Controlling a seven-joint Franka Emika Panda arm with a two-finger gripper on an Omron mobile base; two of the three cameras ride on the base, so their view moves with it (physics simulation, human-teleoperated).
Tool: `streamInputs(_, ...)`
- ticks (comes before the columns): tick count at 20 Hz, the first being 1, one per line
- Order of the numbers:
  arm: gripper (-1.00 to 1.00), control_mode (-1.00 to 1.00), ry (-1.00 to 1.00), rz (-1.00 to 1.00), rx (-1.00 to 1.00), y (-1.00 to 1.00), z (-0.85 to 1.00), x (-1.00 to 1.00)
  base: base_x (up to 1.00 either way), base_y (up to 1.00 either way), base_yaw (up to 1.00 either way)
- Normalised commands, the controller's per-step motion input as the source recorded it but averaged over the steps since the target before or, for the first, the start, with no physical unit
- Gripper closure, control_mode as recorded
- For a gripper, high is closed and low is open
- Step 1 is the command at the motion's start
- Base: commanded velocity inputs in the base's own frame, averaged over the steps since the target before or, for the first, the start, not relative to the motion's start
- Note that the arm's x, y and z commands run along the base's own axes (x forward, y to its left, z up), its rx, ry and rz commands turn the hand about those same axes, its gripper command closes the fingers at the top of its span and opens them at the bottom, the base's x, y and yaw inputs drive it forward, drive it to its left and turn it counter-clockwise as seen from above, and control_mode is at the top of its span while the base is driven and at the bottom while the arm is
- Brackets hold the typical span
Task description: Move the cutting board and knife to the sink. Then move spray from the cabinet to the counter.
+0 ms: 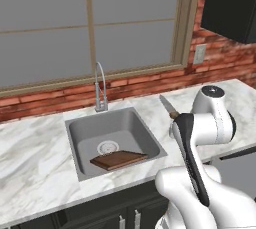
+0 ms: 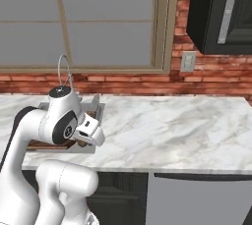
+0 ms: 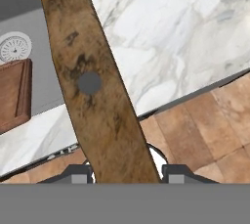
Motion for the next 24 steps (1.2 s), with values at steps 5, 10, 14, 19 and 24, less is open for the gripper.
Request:
streamInputs(5, 1.00, -1.00, 0.01, 0.00, 0.00, 0.01, 0.00, 0.02, 0.02, 0.19, 0.00)
streamInputs(10, 1.00, -1.00, 0.27, 0.02, -0.01, 0.25, -0.03, 0.18, 0.00, 0.00, 0.00)
streamInputs(14, 1.00, -1.00, 0.54, 0.01, -0.11, 0.77, 0.00, 0.44, 0.00, 0.00, 0.00)
streamInputs(19, 1.00, -1.00, 0.57, 0.00, -0.11, 0.74, 0.00, 0.46, 0.00, 0.00, 0.00)
streamInputs(24, 1.00, -1.00, 0.34, 0.00, 0.00, 0.45, -0.28, 0.17, 0.00, 0.00, 0.00)
